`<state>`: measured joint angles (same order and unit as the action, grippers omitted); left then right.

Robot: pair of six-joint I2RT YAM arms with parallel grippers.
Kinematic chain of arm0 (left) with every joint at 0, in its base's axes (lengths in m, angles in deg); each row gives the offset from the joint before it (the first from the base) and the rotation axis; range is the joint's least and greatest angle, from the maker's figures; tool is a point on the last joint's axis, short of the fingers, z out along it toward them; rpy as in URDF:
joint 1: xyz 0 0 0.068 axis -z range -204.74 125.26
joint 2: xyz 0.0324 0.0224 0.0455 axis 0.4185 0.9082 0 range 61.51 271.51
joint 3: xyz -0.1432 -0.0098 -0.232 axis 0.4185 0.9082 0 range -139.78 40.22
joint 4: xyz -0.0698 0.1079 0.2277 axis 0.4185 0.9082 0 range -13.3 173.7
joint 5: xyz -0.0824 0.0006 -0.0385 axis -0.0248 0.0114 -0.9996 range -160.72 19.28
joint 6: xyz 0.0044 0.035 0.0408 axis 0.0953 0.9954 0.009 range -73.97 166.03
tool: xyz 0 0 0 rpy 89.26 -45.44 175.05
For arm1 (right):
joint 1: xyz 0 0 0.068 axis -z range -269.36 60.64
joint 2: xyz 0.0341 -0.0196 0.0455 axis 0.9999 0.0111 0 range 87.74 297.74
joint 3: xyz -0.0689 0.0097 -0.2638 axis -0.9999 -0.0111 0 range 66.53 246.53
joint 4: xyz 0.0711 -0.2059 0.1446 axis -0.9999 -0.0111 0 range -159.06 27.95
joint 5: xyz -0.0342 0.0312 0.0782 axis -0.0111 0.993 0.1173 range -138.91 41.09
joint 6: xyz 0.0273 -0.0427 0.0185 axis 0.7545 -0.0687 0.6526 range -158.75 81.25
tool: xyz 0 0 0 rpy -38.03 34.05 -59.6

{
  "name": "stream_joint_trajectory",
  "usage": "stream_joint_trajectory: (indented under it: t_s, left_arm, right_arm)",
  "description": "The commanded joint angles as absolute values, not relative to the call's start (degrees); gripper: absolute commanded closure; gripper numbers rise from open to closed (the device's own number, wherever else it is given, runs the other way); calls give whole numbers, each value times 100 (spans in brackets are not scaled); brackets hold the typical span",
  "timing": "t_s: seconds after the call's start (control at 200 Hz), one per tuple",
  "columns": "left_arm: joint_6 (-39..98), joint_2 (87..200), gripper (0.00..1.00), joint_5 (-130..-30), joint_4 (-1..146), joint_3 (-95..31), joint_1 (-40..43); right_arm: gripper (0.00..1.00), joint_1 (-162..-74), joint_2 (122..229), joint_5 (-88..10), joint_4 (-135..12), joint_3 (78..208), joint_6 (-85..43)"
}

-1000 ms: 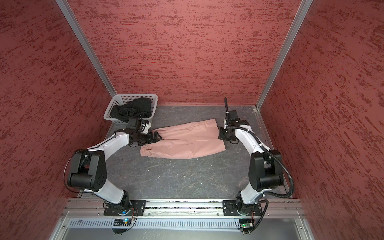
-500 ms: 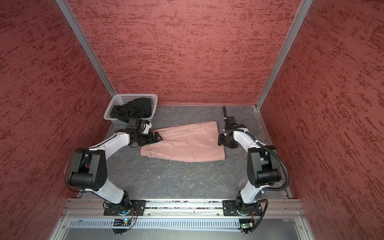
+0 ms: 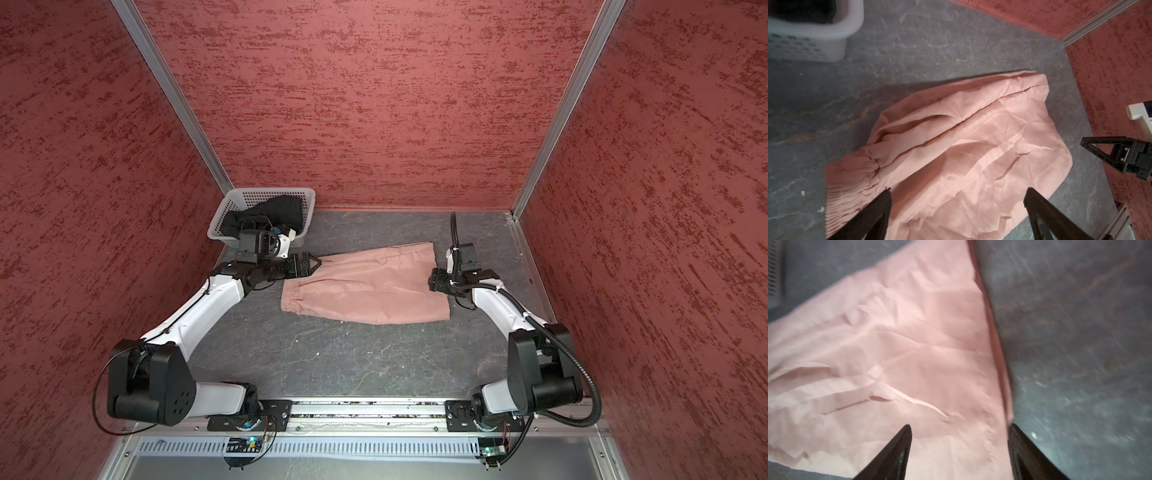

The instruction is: Fold and stack the shorts

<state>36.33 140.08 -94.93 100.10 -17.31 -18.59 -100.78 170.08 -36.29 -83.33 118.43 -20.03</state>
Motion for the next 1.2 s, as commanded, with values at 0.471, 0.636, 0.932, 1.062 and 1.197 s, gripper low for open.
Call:
stream_joint_trajectory:
  t_s: [0.471, 0.636, 0.932, 1.062, 1.197]
  left_arm:
    - [3198, 16156, 1, -9905, 8744, -1759, -2407]
    - [3233, 15820, 1, -9841, 9497, -2152, -2199]
    - [2959, 14304, 1, -9714, 10432, -2678, -2254]
    - [2922, 13825, 1, -9659, 10834, -2802, -2365]
    - [2967, 13558, 1, -9455, 11170, -2729, -2429]
  right_arm:
    - [23, -10624, 19777, -2870, -5084, 12709, -663]
    - [21, -10529, 19536, -3334, -5894, 12759, -1077]
    - [20, -11099, 18838, -3446, -6809, 12976, -1481]
    - [20, -11607, 18801, -3544, -6655, 12850, -1228]
    - [20, -11937, 19072, -3630, -6728, 12962, -1142]
